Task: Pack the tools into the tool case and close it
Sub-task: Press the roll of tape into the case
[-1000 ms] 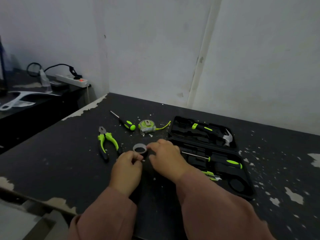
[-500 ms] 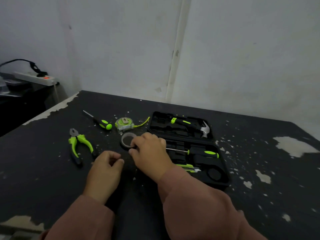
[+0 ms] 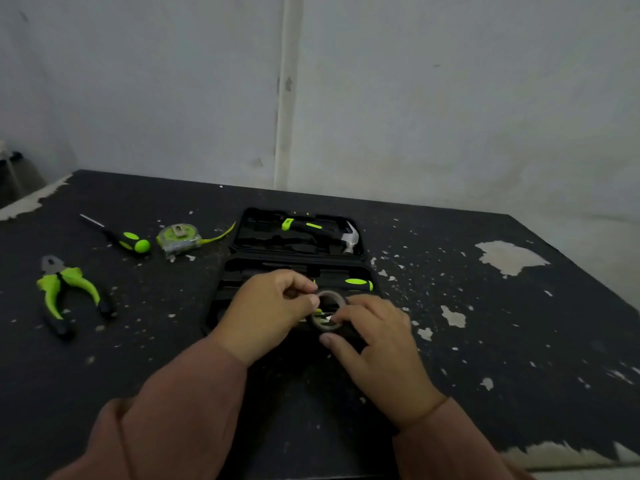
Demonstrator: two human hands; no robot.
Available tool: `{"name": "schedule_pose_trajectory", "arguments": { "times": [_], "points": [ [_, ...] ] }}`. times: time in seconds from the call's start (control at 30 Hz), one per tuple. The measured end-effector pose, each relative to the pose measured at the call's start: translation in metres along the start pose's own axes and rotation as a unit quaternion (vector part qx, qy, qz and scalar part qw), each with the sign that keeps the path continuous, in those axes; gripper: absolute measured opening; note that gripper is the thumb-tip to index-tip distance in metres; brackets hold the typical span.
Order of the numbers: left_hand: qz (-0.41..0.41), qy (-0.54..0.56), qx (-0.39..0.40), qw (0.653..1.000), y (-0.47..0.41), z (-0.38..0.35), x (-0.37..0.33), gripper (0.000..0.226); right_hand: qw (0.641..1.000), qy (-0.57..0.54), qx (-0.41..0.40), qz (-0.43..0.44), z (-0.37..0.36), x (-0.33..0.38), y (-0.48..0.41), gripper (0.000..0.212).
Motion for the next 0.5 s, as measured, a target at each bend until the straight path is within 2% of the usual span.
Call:
{"name": "schedule_pose_trajectory", "arguments": {
  "times": [0.23, 0.37, 0.5],
  "points": [
    [-0.021, -0.007, 0.092, 0.996, -0.023, -0.042, -0.018, 0.014, 0.997, 0.01, -0.042, -0.061, 0.023, -0.035, 0.002, 0.035],
    [-0.034, -0.02, 0.129, 0.991, -0.03, -0.055, -0.016, 0.02, 0.993, 0.001, -0.063, -0.096, 0.019, -0.045, 0.007, 0.021],
    [-0.061, -0.047, 0.131, 0.988, -0.033, -0.058, -0.008, 0.021, 0.992, -0.025, -0.053, -0.111, 0.016, -0.051, 0.007, 0.016]
  ]
}}
Point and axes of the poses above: each hand's wrist, its own y-axis away from the middle knuckle, its own z-axis out of the back of the hand, x = y × z, the point moved 2 cm from there along -y, towards the middle knuckle, and after that the axes turned 8 degrees about -x, right-handed, at the moved point
